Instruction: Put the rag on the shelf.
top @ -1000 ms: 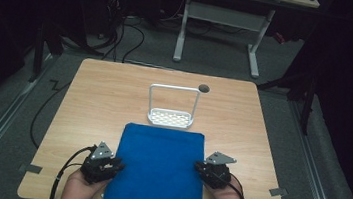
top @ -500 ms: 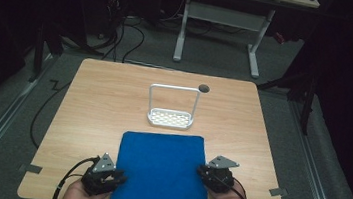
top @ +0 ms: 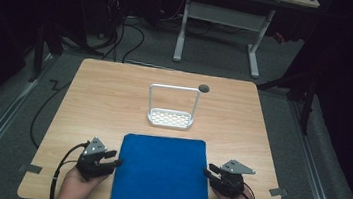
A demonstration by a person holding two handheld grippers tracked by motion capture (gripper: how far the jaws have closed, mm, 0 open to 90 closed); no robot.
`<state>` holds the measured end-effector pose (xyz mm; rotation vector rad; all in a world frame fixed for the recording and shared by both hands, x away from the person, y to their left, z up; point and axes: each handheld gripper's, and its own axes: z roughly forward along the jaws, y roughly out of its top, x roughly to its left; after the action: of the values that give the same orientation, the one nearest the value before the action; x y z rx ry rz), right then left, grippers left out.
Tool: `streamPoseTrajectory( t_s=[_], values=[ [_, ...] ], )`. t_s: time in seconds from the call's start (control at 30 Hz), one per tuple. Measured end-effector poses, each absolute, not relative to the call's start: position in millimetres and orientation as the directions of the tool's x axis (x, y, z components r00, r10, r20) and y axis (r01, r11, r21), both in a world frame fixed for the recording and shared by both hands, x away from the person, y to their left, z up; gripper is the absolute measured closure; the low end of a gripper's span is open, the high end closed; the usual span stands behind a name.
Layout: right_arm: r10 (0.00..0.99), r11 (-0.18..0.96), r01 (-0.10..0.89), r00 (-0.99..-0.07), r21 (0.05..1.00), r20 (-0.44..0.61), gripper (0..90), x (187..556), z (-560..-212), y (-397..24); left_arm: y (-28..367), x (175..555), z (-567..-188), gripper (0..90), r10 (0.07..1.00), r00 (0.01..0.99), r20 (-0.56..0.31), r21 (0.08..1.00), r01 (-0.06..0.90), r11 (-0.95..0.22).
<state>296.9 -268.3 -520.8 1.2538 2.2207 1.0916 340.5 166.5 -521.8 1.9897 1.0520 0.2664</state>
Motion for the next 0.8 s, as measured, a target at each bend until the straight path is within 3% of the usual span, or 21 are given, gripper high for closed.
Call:
streamPoseTrajectory(
  t_s=[0.13, 0.47, 0.8],
  values=[
    [0.842, 0.3, 0.549, -0.536, 0.78, 0.053, 69.2, 297, -518, -269, 163, 366, -524, 53.6, 0.8, 0.575, -0.172, 0.748, 0.605, -0.274],
    [0.838, 0.302, 0.549, -0.542, 0.78, 0.057, 68.4, 297, -518, -268, 144, 404, -528, 57.2, 0.808, 0.562, -0.177, 0.729, 0.626, -0.275],
    [0.843, 0.292, 0.554, -0.534, 0.78, 0.063, 64.6, 299, -520, -267, 137, 406, -534, 74.6, 0.814, 0.554, -0.172, 0.748, 0.612, -0.258]
  ],
)
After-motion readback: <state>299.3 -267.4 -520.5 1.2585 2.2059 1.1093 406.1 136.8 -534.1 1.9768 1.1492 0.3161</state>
